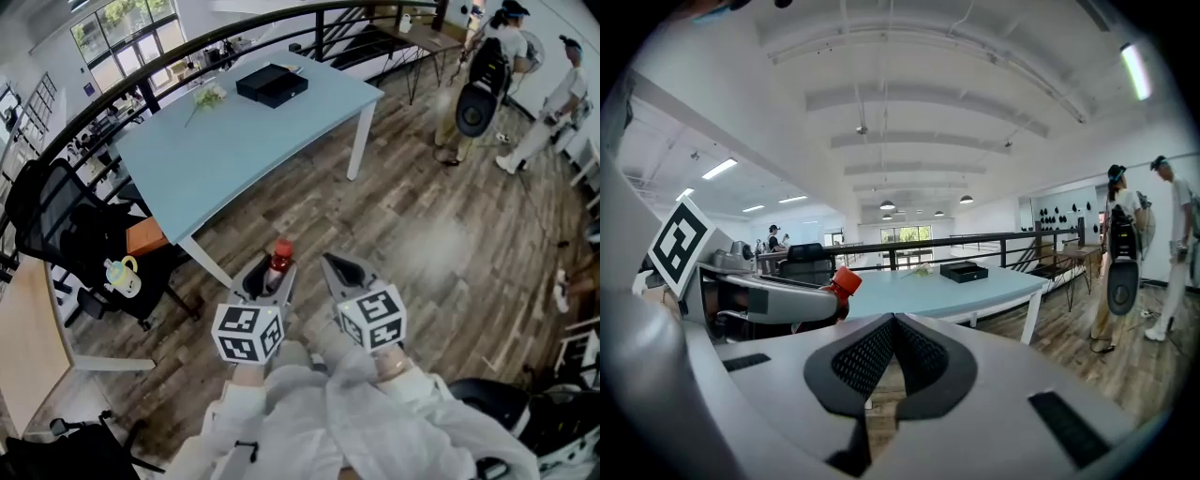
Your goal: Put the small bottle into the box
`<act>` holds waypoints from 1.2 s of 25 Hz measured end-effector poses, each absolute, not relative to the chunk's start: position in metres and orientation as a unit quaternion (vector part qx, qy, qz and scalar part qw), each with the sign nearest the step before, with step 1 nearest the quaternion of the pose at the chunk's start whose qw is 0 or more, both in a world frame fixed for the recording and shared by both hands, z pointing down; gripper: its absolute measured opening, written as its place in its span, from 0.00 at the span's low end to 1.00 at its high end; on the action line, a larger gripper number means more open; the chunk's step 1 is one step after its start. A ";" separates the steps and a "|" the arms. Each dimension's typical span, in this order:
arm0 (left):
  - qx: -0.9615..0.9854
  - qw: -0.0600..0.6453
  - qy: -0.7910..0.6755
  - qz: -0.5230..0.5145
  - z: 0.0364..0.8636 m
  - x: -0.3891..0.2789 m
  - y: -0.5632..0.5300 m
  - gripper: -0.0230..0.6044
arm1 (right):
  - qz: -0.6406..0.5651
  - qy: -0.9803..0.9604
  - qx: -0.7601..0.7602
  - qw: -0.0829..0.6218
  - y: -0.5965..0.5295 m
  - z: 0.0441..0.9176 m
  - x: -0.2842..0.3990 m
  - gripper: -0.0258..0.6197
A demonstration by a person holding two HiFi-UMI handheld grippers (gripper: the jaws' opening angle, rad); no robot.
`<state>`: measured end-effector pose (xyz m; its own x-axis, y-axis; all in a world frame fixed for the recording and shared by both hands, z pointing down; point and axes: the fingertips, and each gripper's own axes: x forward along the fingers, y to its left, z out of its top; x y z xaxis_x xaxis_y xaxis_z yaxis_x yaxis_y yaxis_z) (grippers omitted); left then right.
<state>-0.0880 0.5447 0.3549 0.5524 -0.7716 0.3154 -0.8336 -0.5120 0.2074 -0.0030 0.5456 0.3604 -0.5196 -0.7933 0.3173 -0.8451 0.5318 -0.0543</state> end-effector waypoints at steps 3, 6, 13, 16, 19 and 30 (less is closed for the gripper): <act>0.864 0.178 -0.463 0.089 0.357 -0.083 0.537 0.36 | 0.104 -0.865 0.474 0.126 0.535 0.362 0.003 0.04; 0.866 0.189 -0.455 0.084 0.364 -0.077 0.521 0.36 | 0.109 -0.862 0.478 0.132 0.519 0.370 0.008 0.04; 0.875 0.197 -0.437 0.068 0.370 -0.073 0.453 0.36 | 0.108 -0.859 0.485 0.123 0.448 0.373 0.006 0.04; 0.879 0.189 -0.432 0.073 0.366 -0.075 0.413 0.36 | 0.107 -0.853 0.496 0.119 0.410 0.369 0.006 0.04; 0.882 0.179 -0.429 0.071 0.357 -0.082 0.371 0.36 | 0.104 -0.848 0.506 0.116 0.371 0.363 0.004 0.04; 0.899 0.156 -0.405 0.064 0.336 -0.110 0.233 0.36 | 0.083 -0.838 0.530 0.100 0.245 0.344 -0.026 0.04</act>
